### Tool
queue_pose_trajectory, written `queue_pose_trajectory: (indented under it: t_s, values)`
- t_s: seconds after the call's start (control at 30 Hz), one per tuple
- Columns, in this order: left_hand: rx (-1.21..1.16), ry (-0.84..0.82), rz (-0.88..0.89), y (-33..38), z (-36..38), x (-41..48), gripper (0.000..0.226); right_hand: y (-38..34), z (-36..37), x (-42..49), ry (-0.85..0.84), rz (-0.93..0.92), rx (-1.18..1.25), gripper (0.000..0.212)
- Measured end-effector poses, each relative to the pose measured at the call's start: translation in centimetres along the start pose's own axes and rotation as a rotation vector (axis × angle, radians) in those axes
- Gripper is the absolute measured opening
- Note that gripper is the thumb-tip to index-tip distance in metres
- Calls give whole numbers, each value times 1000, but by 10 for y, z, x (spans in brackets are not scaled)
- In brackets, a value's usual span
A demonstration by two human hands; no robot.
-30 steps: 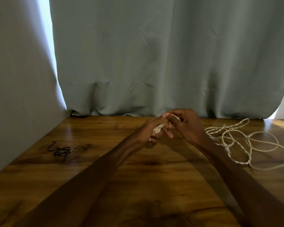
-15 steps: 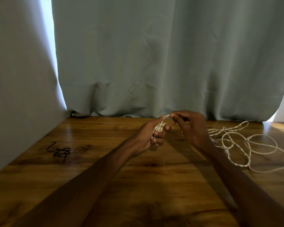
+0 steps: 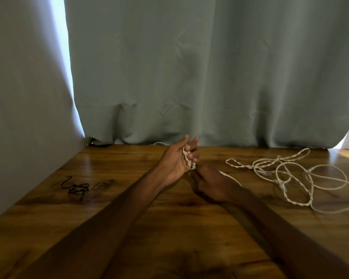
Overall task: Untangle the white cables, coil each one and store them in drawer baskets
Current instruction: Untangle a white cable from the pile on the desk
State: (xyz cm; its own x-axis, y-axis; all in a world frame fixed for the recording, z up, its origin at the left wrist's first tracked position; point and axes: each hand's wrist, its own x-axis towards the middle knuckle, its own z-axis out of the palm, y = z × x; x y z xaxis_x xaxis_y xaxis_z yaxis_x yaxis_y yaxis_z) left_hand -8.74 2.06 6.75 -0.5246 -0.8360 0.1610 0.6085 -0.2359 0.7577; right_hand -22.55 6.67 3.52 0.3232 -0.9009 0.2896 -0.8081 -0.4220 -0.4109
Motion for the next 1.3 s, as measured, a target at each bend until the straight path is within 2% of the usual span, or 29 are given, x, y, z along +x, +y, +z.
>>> queue_pose_trajectory:
  t_s: [0.17, 0.3, 0.37, 0.43, 0.53, 0.63, 0.77, 0.87, 0.97, 1.13, 1.3]
  values:
    - [61, 117, 50, 1, -6, 5, 27, -7, -1, 2, -67, -70, -33, 30]
    - [202, 303, 143, 4, -20, 16, 17, -19, -18, -6, -162, -70, 28, 26]
    - [378, 402, 168, 11, -35, 16, 21, -27, -27, -8, -106, -104, 55, 24]
    - [416, 435, 135, 14, -45, 16, 18, -27, -36, -7, -5, -130, 108, 23]
    - [479, 371, 92, 9, -37, 16, 15, -21, -44, -8, 115, -132, 154, 21]
    - [694, 239, 13, -7, -16, 9, 31, -11, -48, -6, 243, -173, 120, 19]
    - [503, -32, -218, -10, -13, 0, 51, -1, -49, -4, 392, -166, 83, 23]
    - [464, -126, -291, -4, -13, -2, 60, 4, -50, -3, 465, -154, 93, 22]
    - [496, -161, -267, -1, -8, -5, 72, 13, -52, 0, 514, -168, 107, 17]
    - [562, -119, -198, -4, 4, -8, 59, 28, -53, 1, 510, -172, 105, 19]
    - [538, -78, -182, -2, 2, -9, 53, 25, -53, 0, 618, -235, -10, 23]
